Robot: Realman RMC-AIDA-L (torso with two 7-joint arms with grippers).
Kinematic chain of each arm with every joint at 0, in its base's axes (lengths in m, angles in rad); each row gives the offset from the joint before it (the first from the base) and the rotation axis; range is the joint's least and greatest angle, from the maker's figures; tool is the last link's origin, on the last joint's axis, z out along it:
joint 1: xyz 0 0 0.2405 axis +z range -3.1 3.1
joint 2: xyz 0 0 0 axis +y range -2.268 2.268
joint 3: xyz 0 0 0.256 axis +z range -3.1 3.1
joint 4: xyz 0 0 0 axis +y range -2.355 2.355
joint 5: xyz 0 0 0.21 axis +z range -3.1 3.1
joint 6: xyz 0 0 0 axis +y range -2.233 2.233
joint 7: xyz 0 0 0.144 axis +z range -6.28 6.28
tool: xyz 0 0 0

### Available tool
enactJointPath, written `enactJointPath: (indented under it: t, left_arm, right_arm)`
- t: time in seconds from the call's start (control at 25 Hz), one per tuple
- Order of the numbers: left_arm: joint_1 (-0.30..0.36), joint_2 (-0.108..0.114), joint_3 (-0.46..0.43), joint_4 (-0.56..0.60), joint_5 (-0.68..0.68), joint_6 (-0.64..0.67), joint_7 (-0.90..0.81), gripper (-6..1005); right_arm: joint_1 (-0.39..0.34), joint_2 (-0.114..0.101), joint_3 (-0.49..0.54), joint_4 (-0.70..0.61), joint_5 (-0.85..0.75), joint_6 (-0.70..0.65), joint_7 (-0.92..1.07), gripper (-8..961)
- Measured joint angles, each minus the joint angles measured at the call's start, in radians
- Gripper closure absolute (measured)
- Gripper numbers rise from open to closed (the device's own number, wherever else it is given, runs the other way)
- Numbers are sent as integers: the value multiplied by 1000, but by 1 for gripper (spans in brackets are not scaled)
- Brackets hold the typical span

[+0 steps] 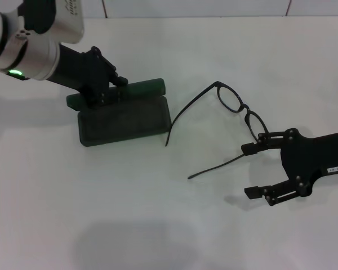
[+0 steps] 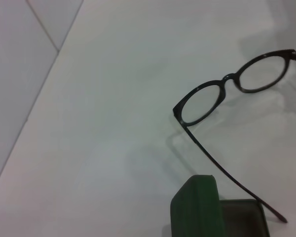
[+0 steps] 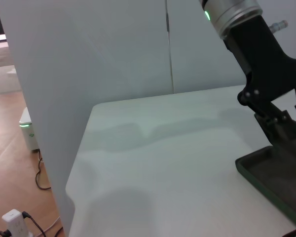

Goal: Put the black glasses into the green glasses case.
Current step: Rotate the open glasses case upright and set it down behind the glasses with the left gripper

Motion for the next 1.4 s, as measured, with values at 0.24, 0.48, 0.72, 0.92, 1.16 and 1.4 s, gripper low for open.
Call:
enactJointPath:
  t: [0.24,0.48,0.72,0.92,1.16,1.4]
  left_arm:
    - [-5,-7,10,0,-1,-1,1,718]
    - [9,-15,25,5,-2,-21,4,707]
    - [31,-17,48,21,-36,-48,-13,695]
    - [37,-13,33,31,-102,-52,-57,686]
    - [76,-12,-42,62,-164,-36,-147,568]
    - [192,-6,-77,58,-313,-9,-61,340]
  right_arm:
    - [-1,0,-1,2,-2,-1,0,99]
    - [-2,0,-2,4,-3,0,0,99]
    - [-3,0,-2,2,-5,0,0,98]
    - [-4,-1,3,1,-6,-3,1,98]
    - [-4,-6,15,0,3,-8,35,98]
    - [3,-10,37,-1,2,-11,46,98]
